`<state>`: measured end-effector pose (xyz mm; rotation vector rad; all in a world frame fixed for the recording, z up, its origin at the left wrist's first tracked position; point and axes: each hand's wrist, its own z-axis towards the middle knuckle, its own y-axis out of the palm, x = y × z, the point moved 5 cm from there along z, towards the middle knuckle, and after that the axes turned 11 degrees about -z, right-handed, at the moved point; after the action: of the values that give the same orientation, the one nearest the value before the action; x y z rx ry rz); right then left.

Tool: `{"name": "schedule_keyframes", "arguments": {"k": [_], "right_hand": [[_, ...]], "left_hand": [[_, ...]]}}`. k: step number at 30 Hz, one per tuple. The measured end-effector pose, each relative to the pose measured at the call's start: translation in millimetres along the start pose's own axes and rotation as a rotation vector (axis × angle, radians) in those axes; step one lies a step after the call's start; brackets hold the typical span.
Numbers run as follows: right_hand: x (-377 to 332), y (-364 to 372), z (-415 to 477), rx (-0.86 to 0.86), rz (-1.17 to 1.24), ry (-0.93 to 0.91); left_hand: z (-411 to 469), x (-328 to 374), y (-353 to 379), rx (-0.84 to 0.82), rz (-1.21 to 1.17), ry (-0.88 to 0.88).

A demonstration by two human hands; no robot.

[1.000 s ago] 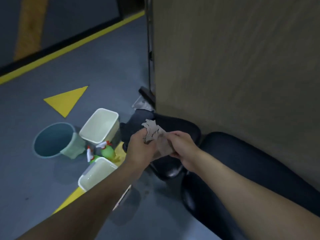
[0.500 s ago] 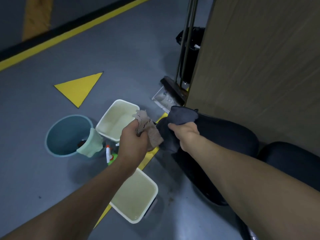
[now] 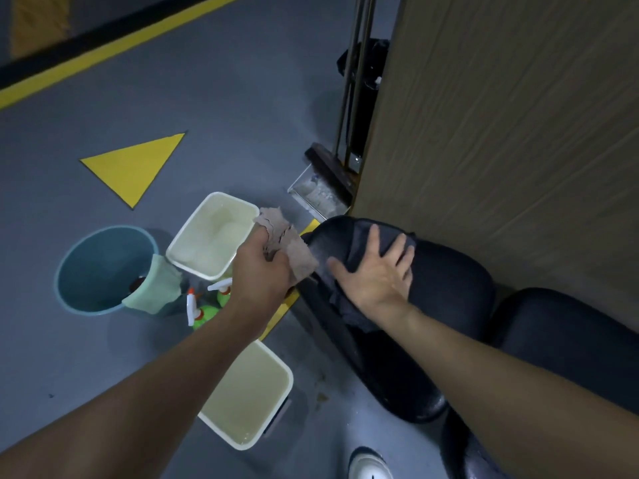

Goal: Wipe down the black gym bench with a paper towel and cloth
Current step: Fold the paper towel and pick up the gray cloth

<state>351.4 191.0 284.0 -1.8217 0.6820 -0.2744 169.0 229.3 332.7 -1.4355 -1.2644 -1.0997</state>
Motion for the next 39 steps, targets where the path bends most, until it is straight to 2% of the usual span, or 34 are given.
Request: {"name": "schedule_keyframes", "arguments": {"k": [5,9,14,17,19,21,23,25,26,28,29,33,36,37,39], "right_hand": [[-9.3,8.4,18.5,0.095,-0.239,-0.212],[-12.8,0.3,43.1,0.115,-0.334,-0.329],[-1.6,-8.6,42.0,0.180,-0.235,-0.183],[15.3,-13.6,27.5,0.069,-0.202,-0.015],[30.3,-20.7,16.9,-0.013,-0.057,0.038],[47.0,-38.0,10.2,0.067,0.216,0.069],[72.2,-57.7,5.8,0.187,0.513,0.210],[88.2,-60.7,5.1,0.217,0.684,0.306],[90.4,-58.6,3.6,0.191,0.630,0.320],[90.3,-45.0,-2.6,0.099,0.298,0.323],[86.1,-36.6,-7.3,0.060,0.176,0.310],[54.9,-3.0,-12.0,-0.041,-0.007,0.240],[47.5,4.4,-13.3,0.049,-0.170,0.202],[48.8,4.7,-18.9,0.094,-0.194,0.176],[55.3,9.4,-35.8,0.168,-0.262,0.112]], "left_hand": [[20.0,6.0,20.8,-0.002,0.018,-0.007],[28.9,3.7,38.4,0.003,-0.120,-0.102],[34.5,-15.9,47.2,0.012,-0.257,-0.278],[34.7,-23.2,50.2,0.023,-0.309,-0.332],[31.6,-27.6,55.9,-0.008,-0.319,-0.365],[30.7,-28.2,62.3,-0.075,-0.348,-0.362],[32.6,-32.8,68.9,-0.108,-0.369,-0.374],[37.2,-46.1,72.0,-0.094,-0.272,-0.387],[39.7,-52.8,71.8,-0.104,-0.084,-0.360],[41.1,-58.3,67.1,-0.142,0.428,-0.266],[42.0,-61.0,65.0,-0.157,0.581,-0.212],[45.9,-61.8,62.1,-0.220,0.752,-0.005],[43.0,-55.3,56.2,-0.150,0.768,0.113],[38.3,-48.7,55.8,-0.130,0.835,0.216],[27.0,-44.0,63.3,-0.217,0.982,0.512]]}}
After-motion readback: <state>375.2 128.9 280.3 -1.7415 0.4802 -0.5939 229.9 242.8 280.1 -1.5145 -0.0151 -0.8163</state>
